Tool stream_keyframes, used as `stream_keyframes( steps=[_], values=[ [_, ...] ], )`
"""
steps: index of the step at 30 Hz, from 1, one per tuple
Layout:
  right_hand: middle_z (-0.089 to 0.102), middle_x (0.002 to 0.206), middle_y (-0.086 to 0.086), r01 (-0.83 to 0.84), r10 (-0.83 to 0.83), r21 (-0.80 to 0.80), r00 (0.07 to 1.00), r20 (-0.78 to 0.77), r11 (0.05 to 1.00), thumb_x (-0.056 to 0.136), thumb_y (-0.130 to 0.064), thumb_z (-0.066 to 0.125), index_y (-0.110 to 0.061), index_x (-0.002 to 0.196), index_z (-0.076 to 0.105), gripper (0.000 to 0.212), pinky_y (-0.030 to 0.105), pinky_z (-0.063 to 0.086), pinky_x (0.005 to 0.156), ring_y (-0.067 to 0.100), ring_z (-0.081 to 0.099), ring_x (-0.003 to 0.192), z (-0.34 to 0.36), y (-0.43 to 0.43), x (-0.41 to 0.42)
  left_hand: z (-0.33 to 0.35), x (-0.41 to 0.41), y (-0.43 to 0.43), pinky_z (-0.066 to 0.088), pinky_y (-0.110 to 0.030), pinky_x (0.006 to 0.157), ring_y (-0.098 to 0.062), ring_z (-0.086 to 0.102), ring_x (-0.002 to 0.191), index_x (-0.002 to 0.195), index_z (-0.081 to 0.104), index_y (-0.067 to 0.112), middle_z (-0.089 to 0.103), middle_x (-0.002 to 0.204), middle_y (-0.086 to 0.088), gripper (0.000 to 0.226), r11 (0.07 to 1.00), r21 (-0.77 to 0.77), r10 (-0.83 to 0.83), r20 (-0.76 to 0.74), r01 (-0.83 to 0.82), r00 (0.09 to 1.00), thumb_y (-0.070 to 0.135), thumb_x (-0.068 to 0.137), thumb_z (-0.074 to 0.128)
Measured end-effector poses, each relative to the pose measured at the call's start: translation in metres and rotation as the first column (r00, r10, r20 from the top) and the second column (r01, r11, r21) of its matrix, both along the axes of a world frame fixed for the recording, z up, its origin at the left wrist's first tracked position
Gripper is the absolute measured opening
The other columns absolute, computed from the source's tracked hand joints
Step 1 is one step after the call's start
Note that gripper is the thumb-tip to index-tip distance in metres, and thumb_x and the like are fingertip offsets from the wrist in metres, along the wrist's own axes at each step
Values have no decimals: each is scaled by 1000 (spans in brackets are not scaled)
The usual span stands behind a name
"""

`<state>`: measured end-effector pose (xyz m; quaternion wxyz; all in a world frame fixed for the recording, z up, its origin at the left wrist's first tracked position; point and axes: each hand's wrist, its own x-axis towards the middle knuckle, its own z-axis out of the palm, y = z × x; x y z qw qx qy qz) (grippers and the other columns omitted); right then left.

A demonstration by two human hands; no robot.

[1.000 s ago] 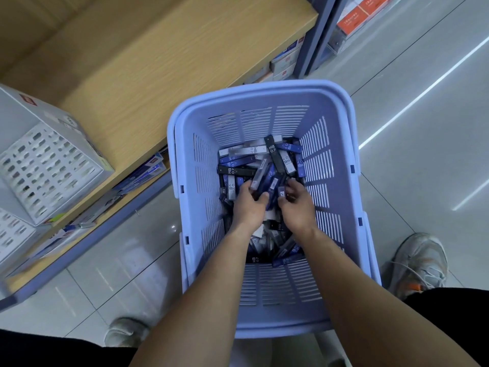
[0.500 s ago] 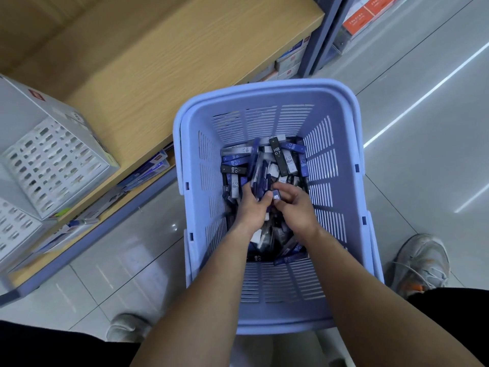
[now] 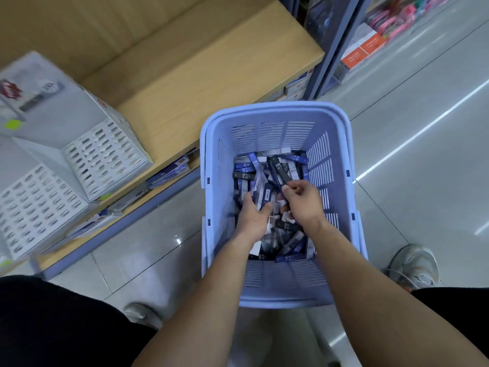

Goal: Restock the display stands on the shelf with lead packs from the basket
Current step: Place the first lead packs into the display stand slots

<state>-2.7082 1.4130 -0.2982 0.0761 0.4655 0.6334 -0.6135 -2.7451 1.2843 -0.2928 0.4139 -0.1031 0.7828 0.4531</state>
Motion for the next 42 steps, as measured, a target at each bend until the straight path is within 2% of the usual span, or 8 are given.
stream_keyframes(
  steps=[7, 14, 19, 28, 31, 33, 36, 42],
  values=[
    [68, 76, 10, 12, -28, -123, 991, -132, 992, 101, -16, 45, -18, 107, 56, 13, 25, 36, 43, 18, 48, 50, 77, -4, 10, 70, 22, -25, 46, -42, 104, -24, 60, 118, 138, 41, 24, 62, 127, 2, 39, 997, 77, -4, -43, 7, 999, 31, 102, 57],
    [54, 73, -3, -124, 155, 161, 967, -202, 979, 100, -32, 54, -20, 83, 52, 21, 29, 38, 60, 14, 48, 61, 140, -11, 1, 126, 31, -55, 39, -33, 105, -14, 50, 129, 146, 36, 22, 51, 140, 11, 53, 971, 190, -124, -118, 145, 985, 37, 101, 59],
    [38, 60, 6, -214, 237, 113, 933, -272, 970, 97, -36, 61, -19, 74, 50, 31, 30, 31, 48, 18, 34, 43, 148, -12, -16, 141, 33, -63, 51, -15, 66, 10, 68, 79, 134, 45, 28, 70, 120, 6, 35, 941, 269, -171, -149, 206, 974, 28, 102, 59],
    [49, 62, 1, 80, -26, 138, 933, -359, 987, 96, -25, 65, -19, 78, 61, 19, 30, 43, 48, 13, 43, 50, 136, 20, -23, 128, 27, -58, 41, -33, 98, 18, 65, 79, 154, 27, 25, 74, 112, 12, 55, 943, 322, -70, -61, 86, 996, 25, 106, 53],
    [48, 55, -2, -74, 98, 76, 921, -377, 994, 95, -17, 68, -13, 80, 64, 16, 26, 37, 47, 13, 37, 47, 136, 30, -15, 125, 19, -50, 24, -44, 121, -1, 61, 120, 161, 8, 22, 70, 122, 11, 70, 934, 358, 24, 7, -25, 1000, 27, 105, 52],
    [47, 51, -4, -195, 209, 73, 913, -351, 978, 91, -14, 72, -8, 83, 65, 12, 26, 37, 45, 14, 36, 45, 130, 27, -11, 121, 14, -43, 34, -40, 117, -15, 56, 131, 160, 13, 28, 57, 136, 16, 66, 920, 386, 64, 25, -69, 998, 27, 106, 51],
    [48, 51, 0, -225, 229, 51, 916, -328, 973, 88, -12, 75, -8, 82, 65, 12, 25, 38, 43, 15, 38, 44, 123, 18, -7, 115, 11, -35, 56, -35, 95, -7, 73, 95, 152, 30, 34, 63, 130, 11, 47, 907, 414, 80, 17, -80, 997, 29, 108, 47],
    [53, 54, 10, -228, 195, -60, 920, -340, 972, 89, -6, 73, 2, 92, 63, 13, 26, 46, 44, 16, 50, 43, 112, 0, -6, 103, 8, -33, 44, -46, 112, -15, 62, 123, 146, 43, 34, 67, 132, 4, 49, 932, 360, -12, -45, 27, 999, 43, 101, 57]
  ],
)
